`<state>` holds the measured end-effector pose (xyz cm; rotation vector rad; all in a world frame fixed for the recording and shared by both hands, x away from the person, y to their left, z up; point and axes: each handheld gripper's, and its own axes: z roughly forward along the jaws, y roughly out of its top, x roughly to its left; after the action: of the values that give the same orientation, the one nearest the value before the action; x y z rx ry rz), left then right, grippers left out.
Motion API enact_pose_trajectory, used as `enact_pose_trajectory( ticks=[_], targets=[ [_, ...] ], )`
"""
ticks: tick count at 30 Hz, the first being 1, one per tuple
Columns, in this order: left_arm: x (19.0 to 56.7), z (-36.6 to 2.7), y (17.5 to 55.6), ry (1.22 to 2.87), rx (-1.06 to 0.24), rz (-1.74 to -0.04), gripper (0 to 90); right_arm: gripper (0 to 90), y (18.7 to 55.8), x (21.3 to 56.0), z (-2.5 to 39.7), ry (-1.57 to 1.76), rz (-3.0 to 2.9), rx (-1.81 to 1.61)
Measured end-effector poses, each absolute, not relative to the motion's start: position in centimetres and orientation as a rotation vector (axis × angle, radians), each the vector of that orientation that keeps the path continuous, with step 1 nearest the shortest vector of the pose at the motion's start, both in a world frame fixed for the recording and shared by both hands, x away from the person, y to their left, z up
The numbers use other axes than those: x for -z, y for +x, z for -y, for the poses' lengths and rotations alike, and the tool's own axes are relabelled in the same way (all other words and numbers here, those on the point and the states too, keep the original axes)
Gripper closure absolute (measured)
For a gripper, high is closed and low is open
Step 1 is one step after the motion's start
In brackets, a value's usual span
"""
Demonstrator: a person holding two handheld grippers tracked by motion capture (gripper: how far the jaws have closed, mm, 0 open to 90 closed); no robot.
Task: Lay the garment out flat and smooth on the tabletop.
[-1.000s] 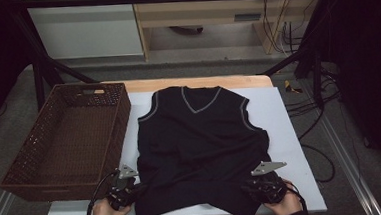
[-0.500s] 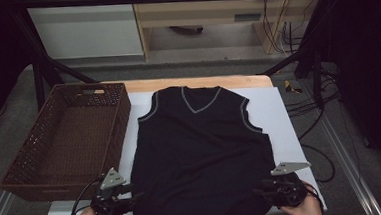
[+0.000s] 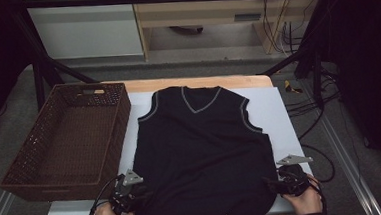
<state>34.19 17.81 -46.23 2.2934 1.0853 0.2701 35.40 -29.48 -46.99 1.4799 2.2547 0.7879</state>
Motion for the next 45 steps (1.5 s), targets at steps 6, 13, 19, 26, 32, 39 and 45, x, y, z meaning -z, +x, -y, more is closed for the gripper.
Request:
enact_pose_trajectory(
  ticks=[6,13,19,26,32,39,45],
  targets=[
    [46.1,-17.9,34.1,2.325,-0.298,-1.072,85.5,81.1,35.3,46.6,29.2,1.495,-2.313,-0.836],
    [45.5,-18.4,33.8,2.345,-0.300,-1.032,87.3,85.3,34.7,46.2,29.4,1.500,-2.344,-0.807],
    [43.7,-20.6,32.6,2.320,-0.259,-1.041,87.4,85.0,32.6,44.8,31.3,1.520,-2.401,-0.827],
    [43.1,-19.9,33.0,2.242,-0.275,-1.037,65.0,50.9,32.3,44.8,31.4,1.502,-2.386,-0.877],
    [45.4,-18.1,34.6,2.290,-0.351,-1.099,43.4,33.5,34.4,45.8,29.8,1.442,-2.319,-0.908],
    [46.4,-18.3,34.6,2.304,-0.333,-1.096,52.0,38.9,35.6,47.0,28.8,1.422,-2.317,-0.828],
    [46.1,-17.6,33.8,2.390,-0.367,-1.012,86.4,80.1,35.3,46.7,28.6,1.448,-2.331,-0.850]
  ],
)
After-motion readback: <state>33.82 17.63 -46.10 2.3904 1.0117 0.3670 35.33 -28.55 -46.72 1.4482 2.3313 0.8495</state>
